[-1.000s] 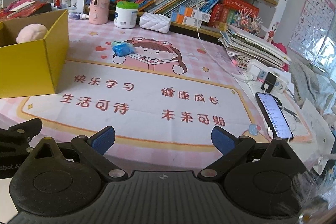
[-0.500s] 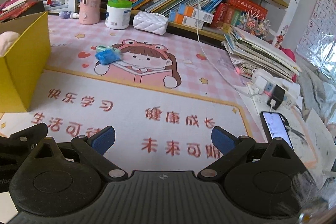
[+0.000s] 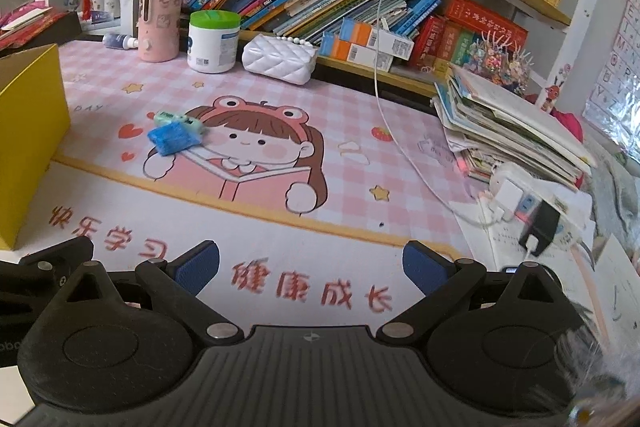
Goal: Organize objects
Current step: 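Move both tools toward the blue bag and mint-green toy on the mat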
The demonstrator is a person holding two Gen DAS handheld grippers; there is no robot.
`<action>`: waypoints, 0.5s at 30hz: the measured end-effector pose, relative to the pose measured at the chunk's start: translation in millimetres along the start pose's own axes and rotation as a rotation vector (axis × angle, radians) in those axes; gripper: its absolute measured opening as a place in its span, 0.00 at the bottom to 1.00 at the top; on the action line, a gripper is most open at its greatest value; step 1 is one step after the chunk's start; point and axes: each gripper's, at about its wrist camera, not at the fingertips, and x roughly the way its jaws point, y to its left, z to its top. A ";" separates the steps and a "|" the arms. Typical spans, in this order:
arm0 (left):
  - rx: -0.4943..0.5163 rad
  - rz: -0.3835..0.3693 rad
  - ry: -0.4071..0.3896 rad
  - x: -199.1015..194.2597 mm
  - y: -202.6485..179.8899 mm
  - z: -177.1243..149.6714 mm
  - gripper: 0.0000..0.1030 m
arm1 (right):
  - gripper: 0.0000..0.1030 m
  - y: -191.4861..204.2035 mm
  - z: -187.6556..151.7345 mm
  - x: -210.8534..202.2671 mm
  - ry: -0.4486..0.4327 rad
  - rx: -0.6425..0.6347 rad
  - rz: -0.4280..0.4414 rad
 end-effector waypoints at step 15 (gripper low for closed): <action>-0.059 0.104 0.026 31.0 -5.4 22.0 0.95 | 0.87 -27.1 18.9 44.0 -0.012 0.030 0.157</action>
